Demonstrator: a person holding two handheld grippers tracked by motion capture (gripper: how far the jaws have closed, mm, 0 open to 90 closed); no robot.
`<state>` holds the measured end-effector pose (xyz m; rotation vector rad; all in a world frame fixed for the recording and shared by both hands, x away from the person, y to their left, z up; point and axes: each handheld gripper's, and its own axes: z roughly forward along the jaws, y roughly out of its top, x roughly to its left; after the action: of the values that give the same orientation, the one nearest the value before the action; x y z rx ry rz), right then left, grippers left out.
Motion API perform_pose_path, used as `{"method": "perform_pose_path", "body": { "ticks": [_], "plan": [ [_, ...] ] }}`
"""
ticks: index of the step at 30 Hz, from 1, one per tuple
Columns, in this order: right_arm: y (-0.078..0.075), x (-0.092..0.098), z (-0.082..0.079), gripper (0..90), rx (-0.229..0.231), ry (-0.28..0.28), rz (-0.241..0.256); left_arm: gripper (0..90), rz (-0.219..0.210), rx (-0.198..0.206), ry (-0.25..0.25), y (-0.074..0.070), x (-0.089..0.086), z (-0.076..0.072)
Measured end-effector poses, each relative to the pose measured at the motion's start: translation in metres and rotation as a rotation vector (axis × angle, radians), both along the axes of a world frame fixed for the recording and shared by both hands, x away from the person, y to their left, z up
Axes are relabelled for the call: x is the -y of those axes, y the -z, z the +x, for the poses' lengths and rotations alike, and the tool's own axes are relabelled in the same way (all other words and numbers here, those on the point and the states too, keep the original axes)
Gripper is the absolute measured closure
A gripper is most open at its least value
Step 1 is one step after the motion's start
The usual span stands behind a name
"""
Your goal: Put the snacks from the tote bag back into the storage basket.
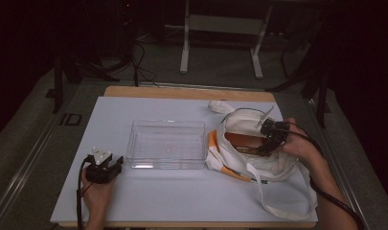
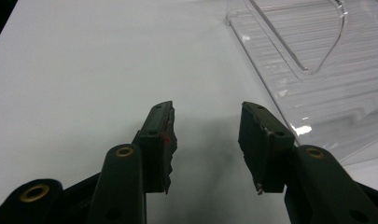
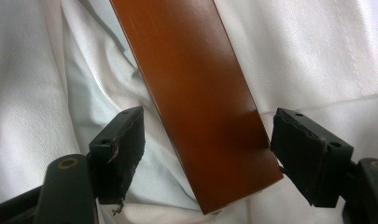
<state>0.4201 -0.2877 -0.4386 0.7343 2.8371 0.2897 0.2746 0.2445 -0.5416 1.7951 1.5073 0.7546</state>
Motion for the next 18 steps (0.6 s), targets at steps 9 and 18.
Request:
{"method": "perform_pose_path", "body": {
  "ticks": [9, 18],
  "plan": [
    [0.007, -0.002, 0.006, 23.8, -0.010, -0.003, -0.023, 55.8, 0.000, 0.000, 0.001, 0.000, 0.000, 0.000],
    [0.014, -0.002, 0.006, 26.3, -0.069, -0.007, -0.046, 55.7, 0.001, 0.000, 0.001, 0.000, 0.000, 0.000]
  ]
}}
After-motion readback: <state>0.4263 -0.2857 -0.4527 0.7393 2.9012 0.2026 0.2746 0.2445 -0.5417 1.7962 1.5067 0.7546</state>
